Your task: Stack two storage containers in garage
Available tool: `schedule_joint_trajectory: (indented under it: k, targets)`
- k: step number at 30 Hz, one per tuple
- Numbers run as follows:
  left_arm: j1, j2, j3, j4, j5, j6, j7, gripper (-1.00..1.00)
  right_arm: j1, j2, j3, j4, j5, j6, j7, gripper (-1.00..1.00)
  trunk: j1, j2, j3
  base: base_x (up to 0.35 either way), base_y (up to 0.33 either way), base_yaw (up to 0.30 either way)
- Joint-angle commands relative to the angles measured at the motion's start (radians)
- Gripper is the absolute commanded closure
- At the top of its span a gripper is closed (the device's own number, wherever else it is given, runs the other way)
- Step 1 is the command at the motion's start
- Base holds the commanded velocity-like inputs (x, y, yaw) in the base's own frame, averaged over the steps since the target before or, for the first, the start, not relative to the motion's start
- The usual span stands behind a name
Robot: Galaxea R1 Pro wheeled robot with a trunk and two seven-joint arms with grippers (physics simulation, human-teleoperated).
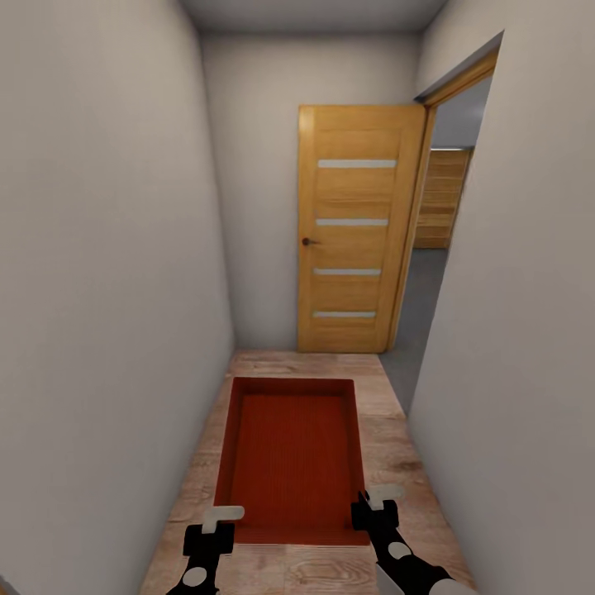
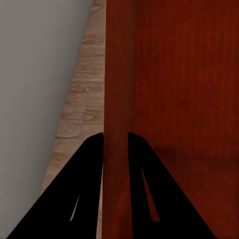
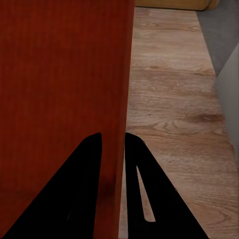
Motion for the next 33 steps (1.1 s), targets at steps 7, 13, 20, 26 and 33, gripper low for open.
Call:
schedule_joint_trajectory:
  k: [7,13,20,26,33]
  targets:
    - [-0.002,0.0,0.03,-0.013,0.053,-0.058,0.029,1.0,0.0,0.0,-0.045,0.013,-0.027,-0.003,-0.044,1.0,0.001,-0.001,-0.001,0.322,0.0,0.0]
    - [-0.002,0.0,0.03,-0.013,0.053,-0.058,0.029,1.0,0.0,0.0,-0.045,0.013,-0.027,-0.002,-0.044,1.0,0.001,-0.001,-0.001,0.323,0.0,0.0]
    - [-0.002,0.0,0.03,-0.013,0.053,-0.058,0.029,1.0,0.0,0.0,-0.045,0.013,-0.027,-0.002,-0.044,1.0,0.001,-0.001,-0.001,0.322,0.0,0.0]
    - [-0.002,0.0,0.03,-0.013,0.053,-0.058,0.029,1.0,0.0,0.0,-0.045,0.013,-0.027,-0.002,-0.044,1.0,0.001,-0.001,-0.001,0.322,0.0,0.0]
    - [-0.002,0.0,0.03,-0.013,0.053,-0.058,0.029,1.0,0.0,0.0,-0.045,0.013,-0.027,-0.003,-0.044,1.0,0.001,-0.001,-0.001,0.322,0.0,0.0]
